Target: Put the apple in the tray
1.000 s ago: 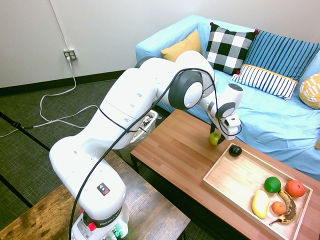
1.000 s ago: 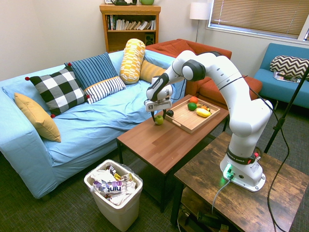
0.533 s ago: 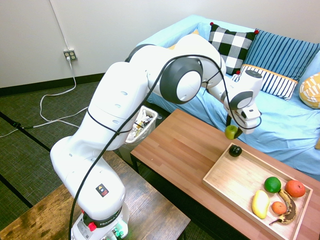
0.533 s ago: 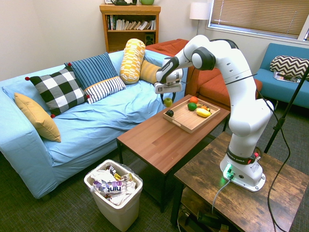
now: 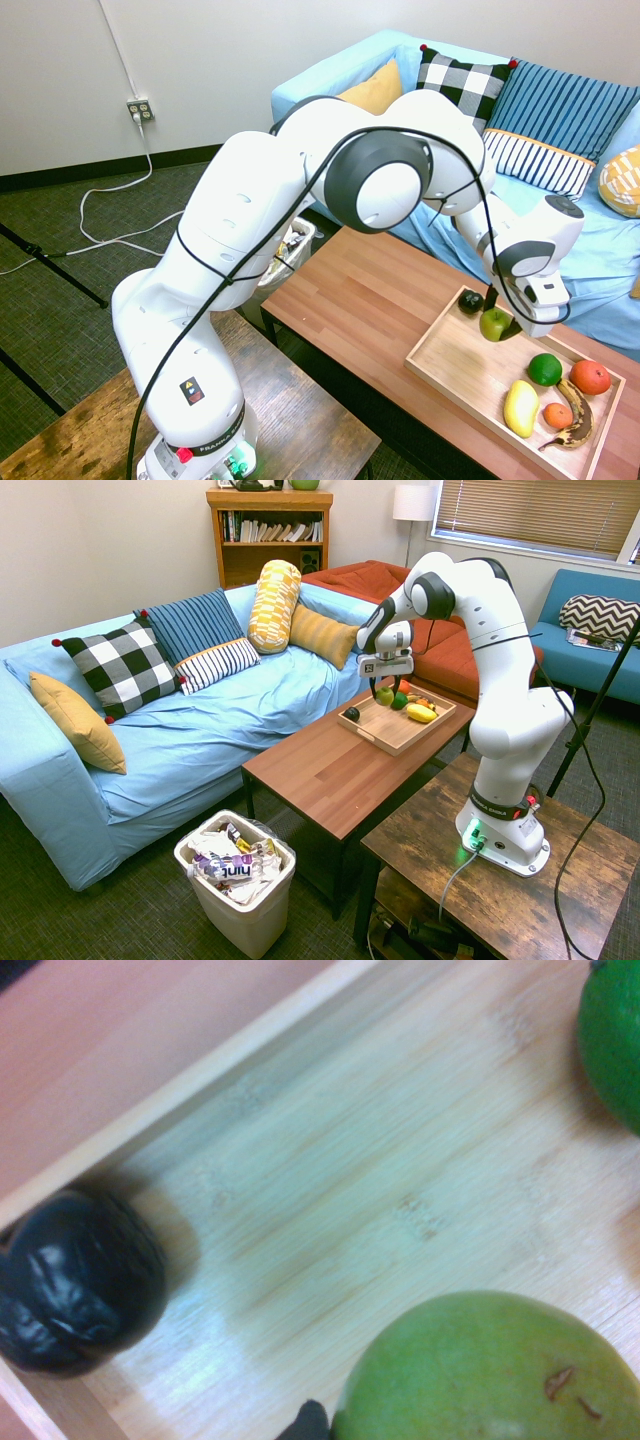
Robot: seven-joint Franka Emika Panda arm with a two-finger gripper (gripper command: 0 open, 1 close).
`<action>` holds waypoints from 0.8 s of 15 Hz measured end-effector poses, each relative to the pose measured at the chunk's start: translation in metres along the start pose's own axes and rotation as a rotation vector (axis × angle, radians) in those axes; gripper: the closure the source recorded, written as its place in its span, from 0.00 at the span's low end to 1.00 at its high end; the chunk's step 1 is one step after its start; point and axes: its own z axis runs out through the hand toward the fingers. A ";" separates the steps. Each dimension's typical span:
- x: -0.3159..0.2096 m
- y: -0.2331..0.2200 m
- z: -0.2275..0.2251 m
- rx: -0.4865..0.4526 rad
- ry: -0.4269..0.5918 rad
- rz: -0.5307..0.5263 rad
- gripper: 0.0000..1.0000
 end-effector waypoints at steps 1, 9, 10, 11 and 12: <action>0.000 0.002 0.012 -0.010 -0.012 0.001 1.00; -0.001 0.013 0.070 -0.032 -0.065 0.010 1.00; -0.001 0.013 0.072 -0.032 -0.069 0.010 1.00; -0.001 0.013 0.072 -0.030 -0.070 0.011 1.00; -0.001 0.013 0.072 -0.029 -0.070 0.011 1.00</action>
